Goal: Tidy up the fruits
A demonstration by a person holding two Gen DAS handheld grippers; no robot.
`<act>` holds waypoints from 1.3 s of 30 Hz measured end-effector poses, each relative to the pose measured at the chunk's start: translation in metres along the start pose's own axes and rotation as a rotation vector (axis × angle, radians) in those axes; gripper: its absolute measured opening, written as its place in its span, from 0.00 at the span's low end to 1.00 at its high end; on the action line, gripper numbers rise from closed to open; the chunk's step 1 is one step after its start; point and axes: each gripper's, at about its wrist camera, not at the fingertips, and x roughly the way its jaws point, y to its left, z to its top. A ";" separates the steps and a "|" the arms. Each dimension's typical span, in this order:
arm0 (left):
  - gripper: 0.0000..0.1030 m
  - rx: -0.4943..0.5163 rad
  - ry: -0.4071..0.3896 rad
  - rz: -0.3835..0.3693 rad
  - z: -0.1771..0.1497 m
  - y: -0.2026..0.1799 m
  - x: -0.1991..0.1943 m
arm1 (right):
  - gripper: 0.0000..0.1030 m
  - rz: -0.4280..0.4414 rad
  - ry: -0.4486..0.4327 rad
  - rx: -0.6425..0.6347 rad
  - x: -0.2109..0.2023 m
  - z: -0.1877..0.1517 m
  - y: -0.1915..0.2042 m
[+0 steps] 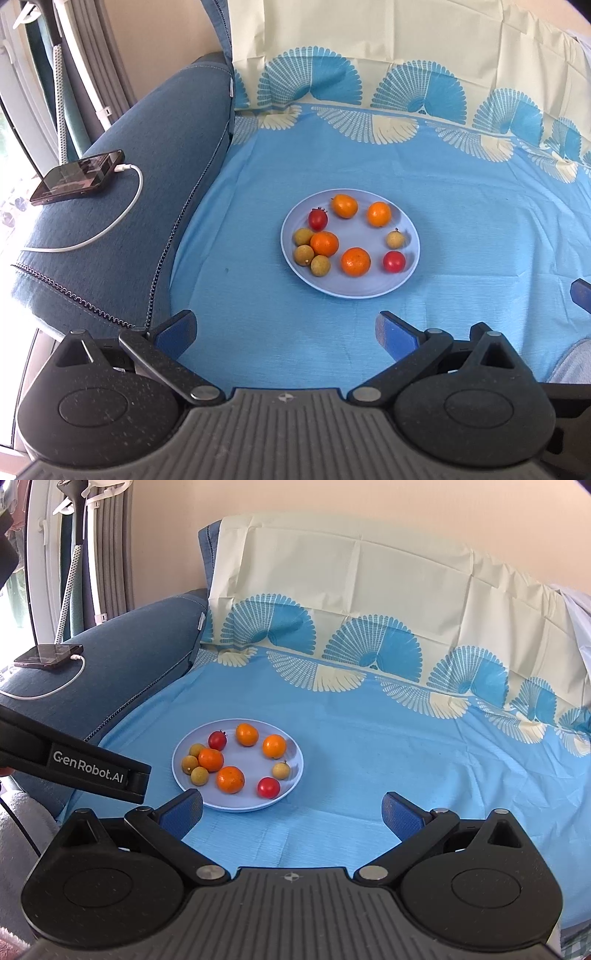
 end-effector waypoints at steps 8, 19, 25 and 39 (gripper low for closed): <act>1.00 -0.003 0.014 0.003 0.000 0.000 0.004 | 0.99 0.003 0.007 -0.004 0.002 0.001 0.001; 1.00 0.003 0.021 0.002 -0.001 -0.001 0.008 | 0.99 0.008 0.005 -0.006 0.003 0.000 0.001; 1.00 0.004 0.021 0.004 -0.001 -0.001 0.008 | 0.99 0.010 0.006 -0.006 0.004 0.000 0.000; 1.00 0.002 0.022 0.006 -0.003 0.000 0.010 | 0.99 0.010 0.006 -0.003 0.004 -0.001 -0.001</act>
